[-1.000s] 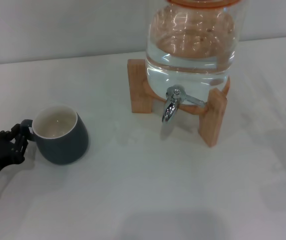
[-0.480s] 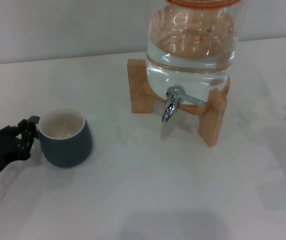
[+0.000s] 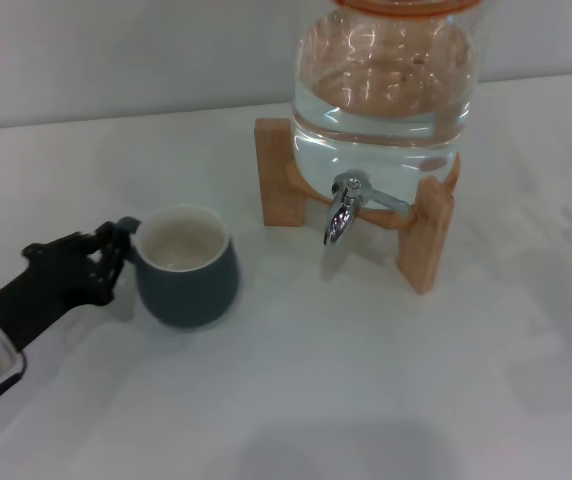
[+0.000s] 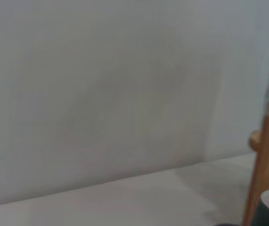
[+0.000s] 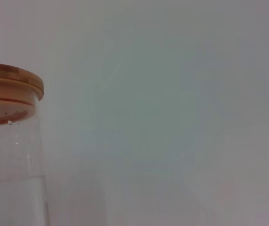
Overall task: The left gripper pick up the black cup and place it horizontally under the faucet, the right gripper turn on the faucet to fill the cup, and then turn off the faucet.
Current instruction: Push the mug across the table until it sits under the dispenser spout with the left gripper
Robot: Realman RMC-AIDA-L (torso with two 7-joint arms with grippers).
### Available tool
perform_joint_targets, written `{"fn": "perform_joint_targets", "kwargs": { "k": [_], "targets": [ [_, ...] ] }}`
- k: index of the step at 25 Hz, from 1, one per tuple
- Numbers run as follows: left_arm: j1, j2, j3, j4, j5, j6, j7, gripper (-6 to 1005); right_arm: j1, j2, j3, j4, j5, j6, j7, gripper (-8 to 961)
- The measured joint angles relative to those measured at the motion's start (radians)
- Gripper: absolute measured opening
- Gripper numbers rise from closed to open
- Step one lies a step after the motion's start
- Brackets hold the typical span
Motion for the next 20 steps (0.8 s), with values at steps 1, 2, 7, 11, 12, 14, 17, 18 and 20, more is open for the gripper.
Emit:
{"fn": "perform_joint_targets", "kwargs": {
  "k": [1,2,7,11,12,14,17,18,20],
  "targets": [
    [-0.007,0.000,0.000,0.006,0.006,-0.002,0.000,141,0.001,0.000,0.000,0.000,0.000,0.000,0.000,730],
    [-0.013,0.000,0.000,0.011,0.012,-0.003,0.000,141,0.003,0.000,0.000,0.000,0.000,0.000,0.000,730],
    [-0.041,-0.001,0.000,0.045,0.044,-0.019,-0.005,140,0.010,0.001,-0.004,-0.001,-0.001,-0.001,0.000,730],
    [-0.056,-0.001,0.000,0.066,0.065,-0.038,-0.011,140,0.015,0.002,-0.011,-0.002,-0.001,0.000,0.000,730],
    [-0.058,-0.001,0.000,0.071,0.068,-0.043,-0.011,140,0.016,0.002,-0.011,-0.002,-0.001,0.000,0.000,730],
    [-0.064,-0.002,0.000,0.084,0.074,-0.055,-0.011,140,0.019,0.002,-0.012,-0.002,-0.001,0.000,0.000,730],
    [-0.072,-0.002,0.000,0.107,0.083,-0.081,-0.011,140,0.023,0.002,-0.013,-0.002,-0.002,0.000,0.000,730],
    [-0.075,-0.002,0.000,0.113,0.085,-0.089,-0.011,140,0.024,0.002,-0.013,-0.002,-0.002,0.000,0.000,730],
    [-0.082,-0.003,0.000,0.125,0.086,-0.105,-0.011,140,0.025,0.002,-0.013,-0.002,-0.002,0.000,0.000,730]
  ]
}}
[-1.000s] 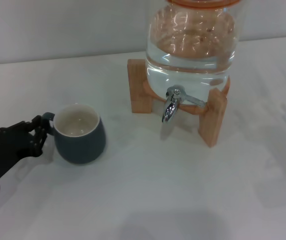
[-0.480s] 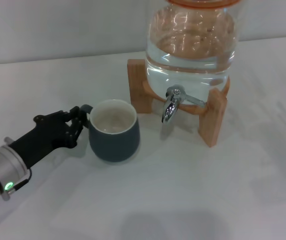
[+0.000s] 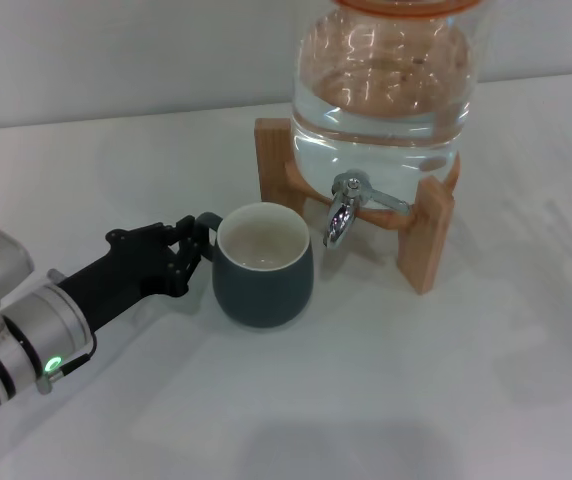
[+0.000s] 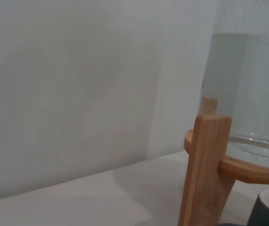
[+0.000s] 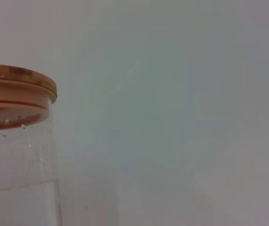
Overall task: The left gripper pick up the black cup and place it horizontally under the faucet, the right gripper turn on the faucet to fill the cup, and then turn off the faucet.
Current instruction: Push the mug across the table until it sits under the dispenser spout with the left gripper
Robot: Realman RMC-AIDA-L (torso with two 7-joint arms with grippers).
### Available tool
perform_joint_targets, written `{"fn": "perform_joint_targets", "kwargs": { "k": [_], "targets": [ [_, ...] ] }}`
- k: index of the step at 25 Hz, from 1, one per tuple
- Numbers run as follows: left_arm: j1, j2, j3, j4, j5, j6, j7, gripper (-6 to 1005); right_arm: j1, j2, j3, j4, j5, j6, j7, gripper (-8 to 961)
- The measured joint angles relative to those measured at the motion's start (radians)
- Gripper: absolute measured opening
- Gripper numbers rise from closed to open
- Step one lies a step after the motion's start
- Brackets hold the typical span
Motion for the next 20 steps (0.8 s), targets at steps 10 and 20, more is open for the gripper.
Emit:
{"fn": "perform_joint_targets", "kwargs": {
  "k": [10,20],
  "targets": [
    [-0.046,-0.001,0.000,0.043,0.022,-0.064,-0.001,139,0.002,0.000,-0.001,-0.001,0.000,0.000,0.000,730],
    [-0.068,-0.003,0.000,0.079,0.054,-0.123,0.006,139,0.004,0.000,-0.001,-0.001,0.000,0.002,0.000,729]
  ]
}}
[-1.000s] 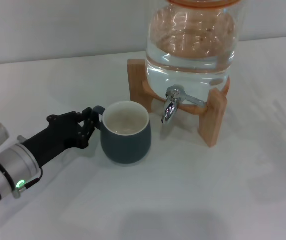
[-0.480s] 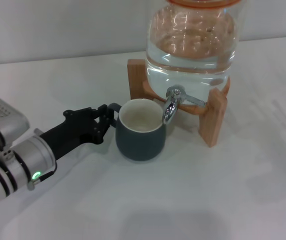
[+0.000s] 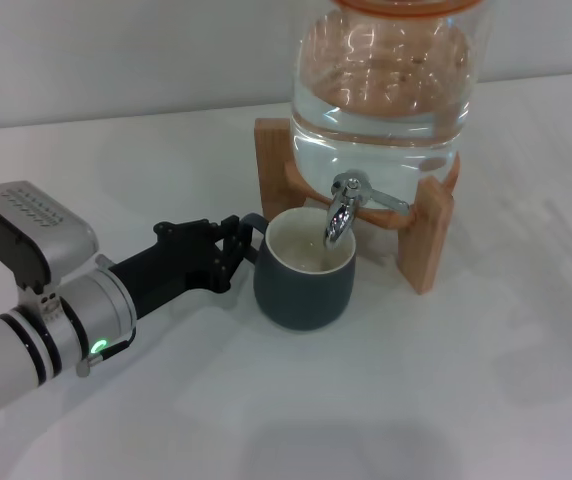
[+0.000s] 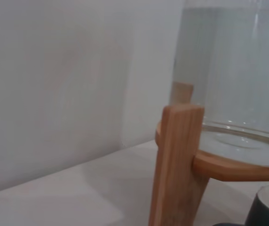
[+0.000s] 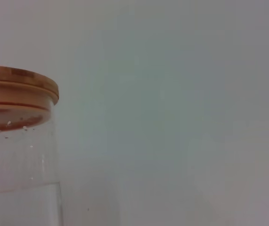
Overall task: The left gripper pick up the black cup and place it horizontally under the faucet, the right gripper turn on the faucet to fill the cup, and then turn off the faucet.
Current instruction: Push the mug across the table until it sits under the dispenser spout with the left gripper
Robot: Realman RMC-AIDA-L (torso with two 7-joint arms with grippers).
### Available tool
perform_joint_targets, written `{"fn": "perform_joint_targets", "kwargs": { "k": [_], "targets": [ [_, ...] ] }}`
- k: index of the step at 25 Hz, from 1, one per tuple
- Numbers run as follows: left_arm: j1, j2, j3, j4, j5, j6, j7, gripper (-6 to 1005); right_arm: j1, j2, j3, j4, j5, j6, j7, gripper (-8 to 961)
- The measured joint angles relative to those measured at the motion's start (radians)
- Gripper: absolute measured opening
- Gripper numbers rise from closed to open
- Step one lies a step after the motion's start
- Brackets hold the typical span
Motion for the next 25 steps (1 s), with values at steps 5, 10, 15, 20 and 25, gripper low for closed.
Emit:
{"fn": "perform_joint_targets", "kwargs": {
  "k": [5,10,15,20,25],
  "targets": [
    [-0.003,-0.001,0.000,0.005,0.006,-0.001,0.002,139,0.005,0.000,0.000,0.001,0.000,0.000,0.000,729],
    [-0.005,-0.001,0.000,0.006,0.018,-0.010,0.006,138,0.006,0.000,0.000,0.001,0.000,0.000,0.000,729],
    [-0.014,-0.003,0.000,0.020,0.055,-0.035,0.008,138,0.007,0.000,0.000,0.002,0.000,0.000,0.000,729],
    [-0.017,-0.003,-0.005,0.022,0.058,-0.037,0.009,139,0.009,0.000,0.000,0.002,0.000,0.000,0.000,729],
    [-0.018,-0.002,-0.009,0.023,0.054,-0.029,0.009,141,0.009,0.000,0.000,0.002,0.000,0.000,0.000,729]
  ]
}}
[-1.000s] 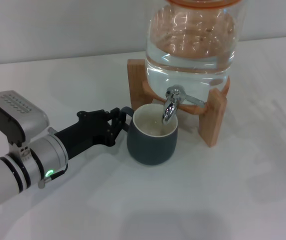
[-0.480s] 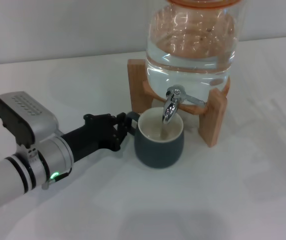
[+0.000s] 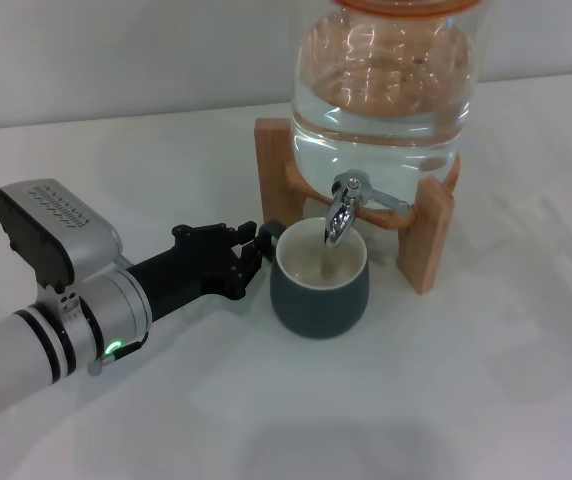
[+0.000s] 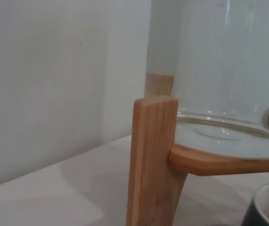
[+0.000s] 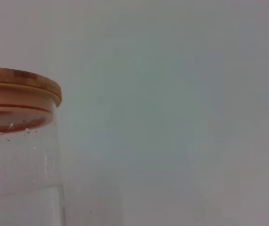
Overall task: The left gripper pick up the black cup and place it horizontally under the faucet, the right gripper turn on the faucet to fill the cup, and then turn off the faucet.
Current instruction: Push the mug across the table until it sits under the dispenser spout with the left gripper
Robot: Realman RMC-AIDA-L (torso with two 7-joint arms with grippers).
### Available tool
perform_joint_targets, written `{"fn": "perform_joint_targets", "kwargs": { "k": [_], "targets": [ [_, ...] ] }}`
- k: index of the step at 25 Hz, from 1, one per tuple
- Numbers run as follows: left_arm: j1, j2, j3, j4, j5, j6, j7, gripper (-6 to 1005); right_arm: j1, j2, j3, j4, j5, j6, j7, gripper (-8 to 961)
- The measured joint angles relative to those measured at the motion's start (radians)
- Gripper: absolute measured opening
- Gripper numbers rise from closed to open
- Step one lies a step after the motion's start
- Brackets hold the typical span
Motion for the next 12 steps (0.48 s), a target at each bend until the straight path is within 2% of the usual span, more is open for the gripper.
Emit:
{"fn": "perform_joint_targets", "kwargs": {
  "k": [12],
  "targets": [
    [0.009,0.004,0.000,-0.005,0.002,0.011,0.006,280,-0.001,0.000,0.001,-0.001,0.000,-0.002,0.000,729]
  ]
}}
